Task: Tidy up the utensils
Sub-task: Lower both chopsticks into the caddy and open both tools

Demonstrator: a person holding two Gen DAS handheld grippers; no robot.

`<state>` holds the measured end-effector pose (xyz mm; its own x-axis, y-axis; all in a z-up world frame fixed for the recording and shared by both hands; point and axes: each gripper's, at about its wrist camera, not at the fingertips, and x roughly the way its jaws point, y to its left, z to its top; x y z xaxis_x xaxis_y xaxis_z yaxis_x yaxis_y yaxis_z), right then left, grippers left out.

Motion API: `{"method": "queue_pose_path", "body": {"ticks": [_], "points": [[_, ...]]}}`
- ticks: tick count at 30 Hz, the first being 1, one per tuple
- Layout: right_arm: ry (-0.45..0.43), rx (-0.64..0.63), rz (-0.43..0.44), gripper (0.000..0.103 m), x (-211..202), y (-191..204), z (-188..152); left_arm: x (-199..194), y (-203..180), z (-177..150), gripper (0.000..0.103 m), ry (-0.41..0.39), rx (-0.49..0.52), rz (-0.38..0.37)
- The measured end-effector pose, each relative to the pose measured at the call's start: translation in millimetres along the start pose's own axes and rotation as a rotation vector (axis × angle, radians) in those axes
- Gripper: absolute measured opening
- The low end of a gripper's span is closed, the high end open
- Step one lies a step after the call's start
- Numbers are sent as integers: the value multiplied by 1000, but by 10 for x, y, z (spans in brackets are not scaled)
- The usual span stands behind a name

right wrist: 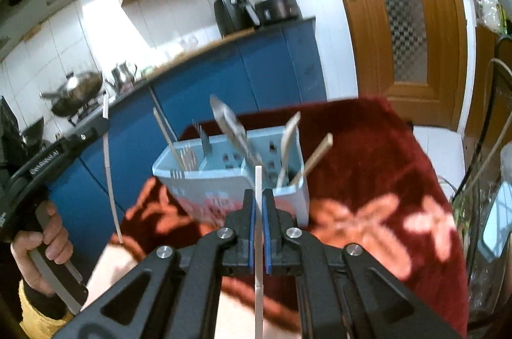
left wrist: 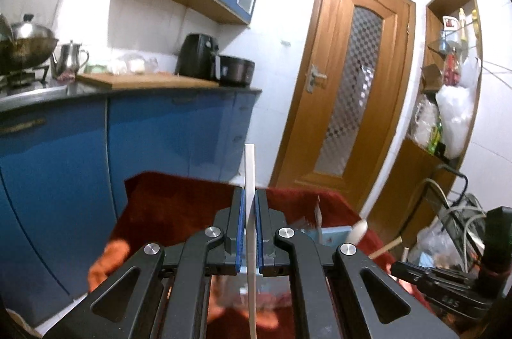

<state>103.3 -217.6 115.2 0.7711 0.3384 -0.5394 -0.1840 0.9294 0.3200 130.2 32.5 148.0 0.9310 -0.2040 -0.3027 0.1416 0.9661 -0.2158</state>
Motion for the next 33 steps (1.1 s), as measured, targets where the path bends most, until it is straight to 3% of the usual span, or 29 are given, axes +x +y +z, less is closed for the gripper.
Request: {"method": "queue_pose_path", "body": {"ticks": [15, 21, 26, 33], "points": [[-178, -52, -15, 5, -66, 54, 613, 386, -73, 307, 6, -202, -12, 8], [-247, -85, -31, 6, -17, 95, 819, 611, 26, 148, 6, -196, -31, 32], [-258, -151, -77, 5, 160, 190, 802, 750, 72, -23, 6, -180, -44, 43], [-177, -189, -77, 6, 506, 204, 649, 775, 35, -153, 6, -176, -16, 37]]}}
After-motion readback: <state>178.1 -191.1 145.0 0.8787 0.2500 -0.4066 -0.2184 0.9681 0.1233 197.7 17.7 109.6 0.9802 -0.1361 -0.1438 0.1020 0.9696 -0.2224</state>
